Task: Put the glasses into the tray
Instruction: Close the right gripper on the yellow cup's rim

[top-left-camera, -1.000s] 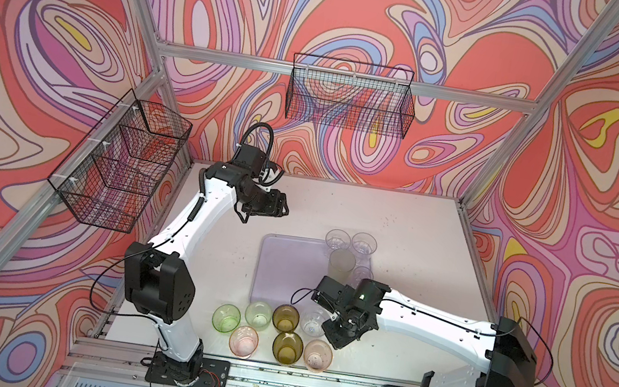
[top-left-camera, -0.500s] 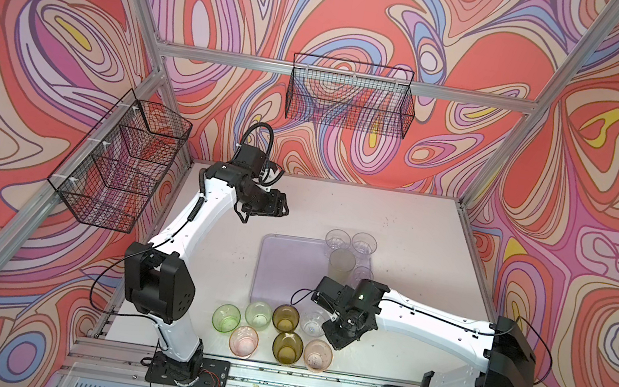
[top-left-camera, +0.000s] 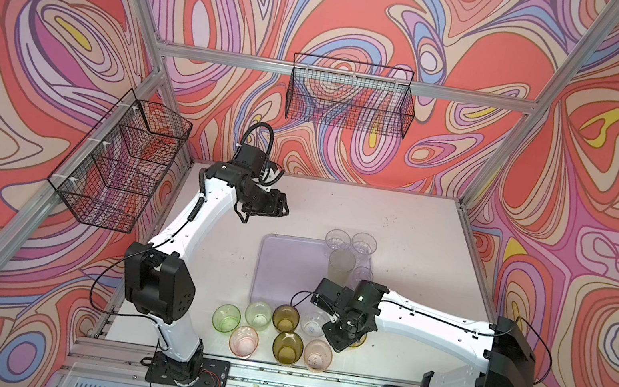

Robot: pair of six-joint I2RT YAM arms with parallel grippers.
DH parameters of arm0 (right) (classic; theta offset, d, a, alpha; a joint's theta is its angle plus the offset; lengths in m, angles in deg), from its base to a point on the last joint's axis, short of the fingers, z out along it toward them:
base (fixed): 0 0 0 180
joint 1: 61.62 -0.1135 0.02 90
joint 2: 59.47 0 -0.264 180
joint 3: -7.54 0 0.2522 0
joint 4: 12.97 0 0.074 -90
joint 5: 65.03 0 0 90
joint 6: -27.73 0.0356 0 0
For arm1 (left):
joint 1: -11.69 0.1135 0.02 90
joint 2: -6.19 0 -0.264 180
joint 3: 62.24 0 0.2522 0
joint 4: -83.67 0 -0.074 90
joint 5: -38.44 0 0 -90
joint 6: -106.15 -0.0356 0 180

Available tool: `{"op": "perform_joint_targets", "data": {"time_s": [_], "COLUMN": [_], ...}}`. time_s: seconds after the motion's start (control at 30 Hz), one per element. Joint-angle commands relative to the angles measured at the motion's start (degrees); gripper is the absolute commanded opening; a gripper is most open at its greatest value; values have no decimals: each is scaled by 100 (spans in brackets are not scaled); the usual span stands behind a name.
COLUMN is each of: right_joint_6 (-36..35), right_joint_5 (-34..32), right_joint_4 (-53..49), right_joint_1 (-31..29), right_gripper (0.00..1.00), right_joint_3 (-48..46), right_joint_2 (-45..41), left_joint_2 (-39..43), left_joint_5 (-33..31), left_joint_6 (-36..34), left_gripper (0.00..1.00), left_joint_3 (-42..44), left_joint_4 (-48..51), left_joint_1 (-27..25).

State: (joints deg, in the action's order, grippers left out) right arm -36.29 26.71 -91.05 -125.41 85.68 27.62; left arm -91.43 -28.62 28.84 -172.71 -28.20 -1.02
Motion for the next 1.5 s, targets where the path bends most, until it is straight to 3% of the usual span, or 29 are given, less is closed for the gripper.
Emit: {"op": "perform_joint_targets", "data": {"time_s": [0.0, 0.17, 1.47], "right_joint_6": [107, 166, 261], "right_joint_5": [-90, -95, -497], "right_joint_4": [-135, -126, -1548], "right_joint_1": [-46, -39, -46], "right_gripper": [4, 0, 0], "right_joint_3": [13, 0, 1624], "right_joint_2": [-47, -93, -142], "left_joint_2": [-46, -54, -42], "left_joint_5": [22, 31, 99], "left_joint_6": [10, 14, 28], "left_gripper": [70, 70, 70], "left_joint_3": [-64, -66, -71], "left_joint_4": [83, 83, 88], "left_joint_1": [5, 6, 6]}}
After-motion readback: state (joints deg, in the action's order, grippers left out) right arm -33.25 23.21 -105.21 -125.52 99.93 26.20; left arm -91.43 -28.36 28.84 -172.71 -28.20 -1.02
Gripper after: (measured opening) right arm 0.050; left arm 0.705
